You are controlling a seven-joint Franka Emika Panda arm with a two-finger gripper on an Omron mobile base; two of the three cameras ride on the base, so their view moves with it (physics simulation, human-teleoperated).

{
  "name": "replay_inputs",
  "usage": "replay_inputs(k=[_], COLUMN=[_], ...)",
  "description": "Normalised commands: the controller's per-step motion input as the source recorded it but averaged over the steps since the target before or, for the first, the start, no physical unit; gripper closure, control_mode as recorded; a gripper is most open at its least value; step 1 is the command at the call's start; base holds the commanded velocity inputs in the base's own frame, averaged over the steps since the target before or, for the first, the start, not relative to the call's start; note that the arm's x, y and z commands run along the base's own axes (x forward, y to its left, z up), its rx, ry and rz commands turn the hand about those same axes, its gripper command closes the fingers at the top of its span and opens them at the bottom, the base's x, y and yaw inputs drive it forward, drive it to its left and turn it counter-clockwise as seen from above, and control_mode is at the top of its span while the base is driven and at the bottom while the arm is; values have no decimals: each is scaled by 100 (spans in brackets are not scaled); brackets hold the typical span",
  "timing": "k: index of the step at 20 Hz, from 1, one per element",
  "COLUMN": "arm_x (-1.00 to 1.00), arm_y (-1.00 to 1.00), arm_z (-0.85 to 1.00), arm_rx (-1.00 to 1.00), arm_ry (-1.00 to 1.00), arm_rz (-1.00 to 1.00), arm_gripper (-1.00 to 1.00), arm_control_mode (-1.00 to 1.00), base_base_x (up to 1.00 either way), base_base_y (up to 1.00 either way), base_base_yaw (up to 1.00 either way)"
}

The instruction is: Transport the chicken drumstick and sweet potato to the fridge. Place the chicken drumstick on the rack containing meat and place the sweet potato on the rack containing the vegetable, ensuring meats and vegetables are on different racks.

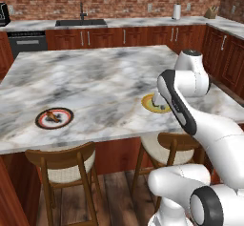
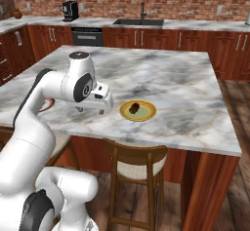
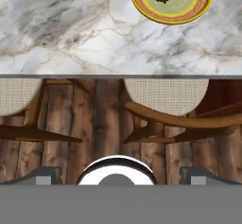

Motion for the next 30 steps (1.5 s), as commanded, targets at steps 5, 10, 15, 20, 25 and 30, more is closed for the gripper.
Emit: replay_inputs(k=[5, 10, 15, 20, 25, 30], arm_x=[65, 83, 77, 63, 67, 58], arm_y=[-30, -27, -42, -25, -17, -5], arm_z=[-17, -21, -27, -42, -32, -25], arm_rx=[0, 0, 0, 0, 0, 0], arm_ry=[1, 3, 4, 0, 1, 0], arm_rz=[-3, -1, 0, 0, 0, 0], arm_gripper=[-100, -100, -100, -100, -100, -100], arm_control_mode=[-100, -100, -100, -100, -100, -100], base_base_x=[0, 0, 0, 0, 0, 0], base_base_y=[0, 0, 0, 0, 0, 0], base_base_yaw=[0, 0, 0, 0, 0, 0])
